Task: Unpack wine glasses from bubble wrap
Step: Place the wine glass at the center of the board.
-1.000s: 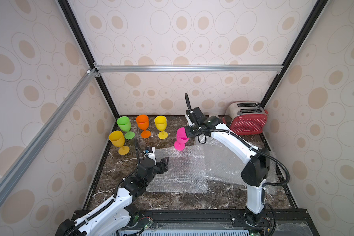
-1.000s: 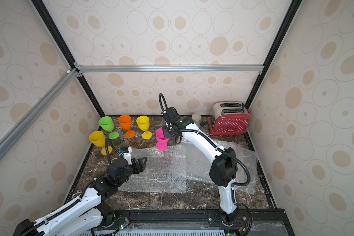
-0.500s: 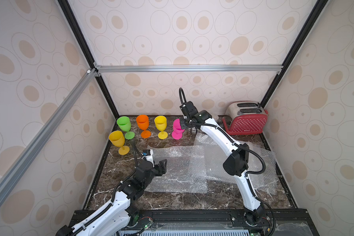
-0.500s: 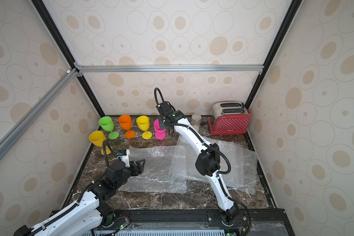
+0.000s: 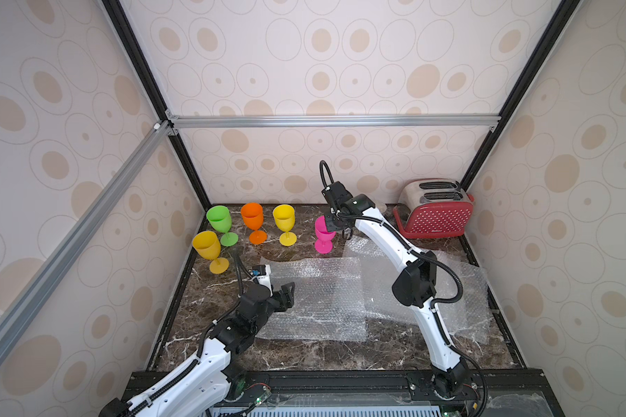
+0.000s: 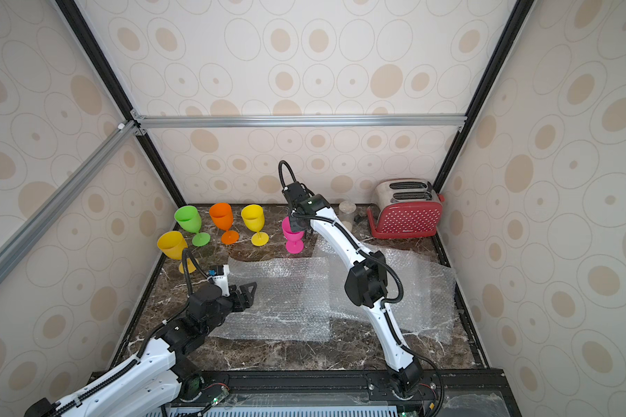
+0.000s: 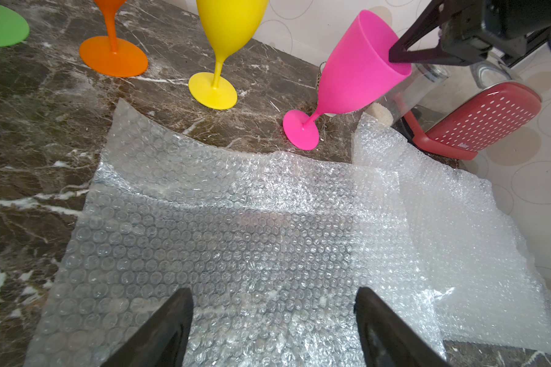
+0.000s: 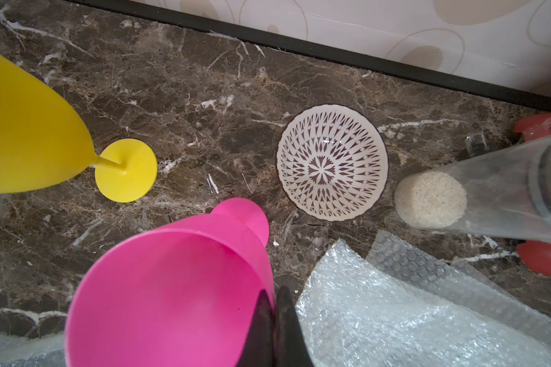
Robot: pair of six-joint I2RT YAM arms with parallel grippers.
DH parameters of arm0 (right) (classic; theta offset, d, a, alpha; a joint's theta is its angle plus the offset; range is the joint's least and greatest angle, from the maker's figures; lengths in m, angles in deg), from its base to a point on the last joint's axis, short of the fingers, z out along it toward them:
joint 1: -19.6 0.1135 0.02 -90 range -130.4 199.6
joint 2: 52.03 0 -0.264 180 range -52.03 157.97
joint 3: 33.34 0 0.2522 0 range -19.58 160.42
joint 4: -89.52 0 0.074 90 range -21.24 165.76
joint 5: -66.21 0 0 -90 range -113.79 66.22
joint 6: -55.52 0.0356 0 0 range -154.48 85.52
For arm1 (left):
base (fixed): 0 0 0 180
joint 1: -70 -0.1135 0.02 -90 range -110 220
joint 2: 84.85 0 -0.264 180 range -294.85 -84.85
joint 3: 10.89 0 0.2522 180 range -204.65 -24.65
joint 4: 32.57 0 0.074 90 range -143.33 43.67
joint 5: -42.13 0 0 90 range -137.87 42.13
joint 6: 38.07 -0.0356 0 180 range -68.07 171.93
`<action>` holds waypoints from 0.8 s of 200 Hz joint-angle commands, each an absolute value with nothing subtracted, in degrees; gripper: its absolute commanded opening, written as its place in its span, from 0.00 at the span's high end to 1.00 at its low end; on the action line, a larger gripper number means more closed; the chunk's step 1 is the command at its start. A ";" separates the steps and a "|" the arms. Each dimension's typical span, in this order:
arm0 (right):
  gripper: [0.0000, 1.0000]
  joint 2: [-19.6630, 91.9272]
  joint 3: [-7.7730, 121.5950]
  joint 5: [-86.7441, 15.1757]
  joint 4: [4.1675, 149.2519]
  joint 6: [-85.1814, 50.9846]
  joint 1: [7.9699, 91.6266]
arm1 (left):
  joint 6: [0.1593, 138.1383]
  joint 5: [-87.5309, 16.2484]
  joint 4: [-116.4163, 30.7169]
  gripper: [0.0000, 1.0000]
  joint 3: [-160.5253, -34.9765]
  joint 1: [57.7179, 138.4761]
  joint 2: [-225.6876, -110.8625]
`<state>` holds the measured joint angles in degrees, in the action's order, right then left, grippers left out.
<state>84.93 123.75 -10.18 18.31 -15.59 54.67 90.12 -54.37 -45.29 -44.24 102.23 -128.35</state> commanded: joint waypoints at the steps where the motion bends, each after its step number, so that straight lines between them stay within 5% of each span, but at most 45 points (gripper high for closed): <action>1: 0.96 87.12 125.28 -11.43 16.69 -14.88 54.49 | 90.78 -54.56 -46.04 0.19 -43.89 101.64 -127.47; 56: 0.83 88.69 128.87 -14.15 16.79 -15.18 53.96 | 89.85 -54.97 -47.87 0.19 -44.25 101.64 -126.95; 87: 0.67 88.02 130.56 -16.00 17.76 -16.37 53.96 | 89.59 -54.25 -47.37 0.18 -44.11 101.55 -127.02; 160: 0.59 82.77 130.68 -19.17 19.42 -20.12 53.08 | 88.52 -54.19 -47.97 0.18 -44.92 101.53 -126.88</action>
